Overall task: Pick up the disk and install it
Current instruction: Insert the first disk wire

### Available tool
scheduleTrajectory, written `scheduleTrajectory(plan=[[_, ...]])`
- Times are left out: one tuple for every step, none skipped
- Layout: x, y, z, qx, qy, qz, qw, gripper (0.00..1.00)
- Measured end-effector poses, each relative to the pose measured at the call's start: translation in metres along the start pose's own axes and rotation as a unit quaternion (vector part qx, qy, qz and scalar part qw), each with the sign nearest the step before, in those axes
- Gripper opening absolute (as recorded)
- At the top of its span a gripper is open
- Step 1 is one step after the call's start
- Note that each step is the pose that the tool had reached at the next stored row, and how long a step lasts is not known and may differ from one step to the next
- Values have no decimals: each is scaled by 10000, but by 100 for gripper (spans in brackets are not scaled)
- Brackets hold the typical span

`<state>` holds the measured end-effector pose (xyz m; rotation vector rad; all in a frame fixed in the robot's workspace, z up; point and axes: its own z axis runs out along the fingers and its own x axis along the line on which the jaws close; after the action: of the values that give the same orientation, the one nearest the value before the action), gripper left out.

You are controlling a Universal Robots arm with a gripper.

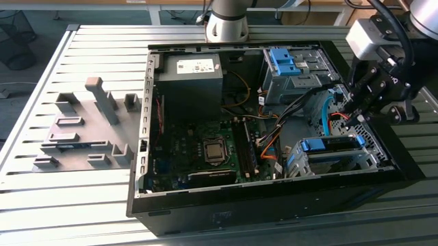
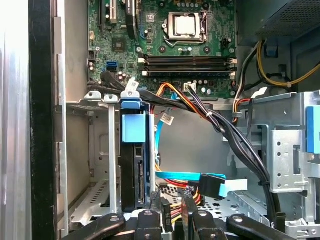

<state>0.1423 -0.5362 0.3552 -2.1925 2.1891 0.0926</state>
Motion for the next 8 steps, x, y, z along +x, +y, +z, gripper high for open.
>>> scheduleTrajectory(plan=[[5, 0, 0, 0, 5, 0, 10000, 31], [16, 0, 3, 0, 6, 0, 10000, 31], [28, -2, 10, 0, 6, -1, 10000, 31], [35, -4, 25, 0, 4, -2, 10000, 31], [39, -4, 42, 0, 5, -5, 10000, 31], [40, -7, 58, -1, 6, -11, 10000, 31], [41, -8, 73, -1, 6, -18, 10000, 31], [42, -8, 83, -2, 6, -26, 10000, 30]])
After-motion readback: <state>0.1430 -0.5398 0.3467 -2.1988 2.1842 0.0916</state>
